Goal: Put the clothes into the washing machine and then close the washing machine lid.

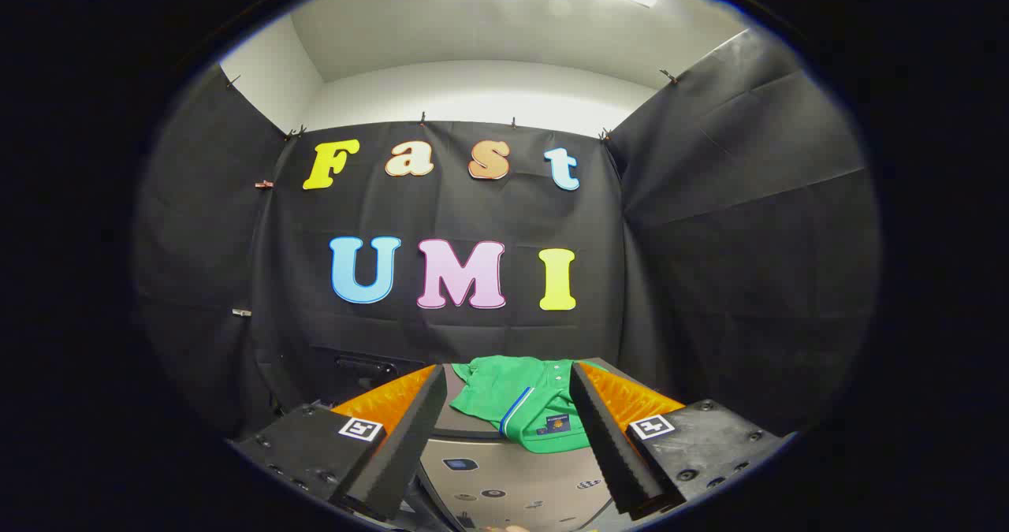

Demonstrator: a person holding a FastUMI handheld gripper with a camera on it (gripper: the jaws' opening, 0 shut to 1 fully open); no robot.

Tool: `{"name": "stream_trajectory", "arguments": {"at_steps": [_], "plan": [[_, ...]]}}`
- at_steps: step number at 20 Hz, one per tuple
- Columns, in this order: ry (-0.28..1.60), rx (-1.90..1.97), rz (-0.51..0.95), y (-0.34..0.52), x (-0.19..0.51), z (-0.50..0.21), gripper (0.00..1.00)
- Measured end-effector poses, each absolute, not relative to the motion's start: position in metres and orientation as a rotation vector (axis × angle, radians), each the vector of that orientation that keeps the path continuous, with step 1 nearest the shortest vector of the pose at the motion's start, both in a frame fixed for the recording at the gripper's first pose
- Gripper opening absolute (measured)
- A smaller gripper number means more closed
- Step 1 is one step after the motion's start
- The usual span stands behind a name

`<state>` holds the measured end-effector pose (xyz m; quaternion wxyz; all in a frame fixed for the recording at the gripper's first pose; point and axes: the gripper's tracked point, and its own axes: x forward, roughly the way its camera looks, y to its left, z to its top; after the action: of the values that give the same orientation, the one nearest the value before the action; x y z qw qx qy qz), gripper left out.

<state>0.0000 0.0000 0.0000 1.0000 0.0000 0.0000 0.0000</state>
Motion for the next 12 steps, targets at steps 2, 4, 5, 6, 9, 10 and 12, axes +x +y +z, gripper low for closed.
{"name": "stream_trajectory", "arguments": {"at_steps": [2,4,5,6,9,10,12], "plan": [[0.001,0.003,0.003,0.0004,0.0013,0.0004,0.98],[0.005,0.001,0.002,-0.0007,0.0016,-0.0010,0.98],[0.007,0.001,0.000,-0.0024,0.0016,-0.0011,0.98],[0.009,0.001,-0.001,-0.0027,0.0011,-0.0012,0.98],[0.012,-0.004,-0.012,-0.0070,0.0006,-0.0010,0.98],[0.011,-0.004,-0.015,-0.0078,0.0007,-0.0004,0.98],[0.010,-0.003,-0.015,-0.0082,-0.0002,0.0004,0.98]]}}
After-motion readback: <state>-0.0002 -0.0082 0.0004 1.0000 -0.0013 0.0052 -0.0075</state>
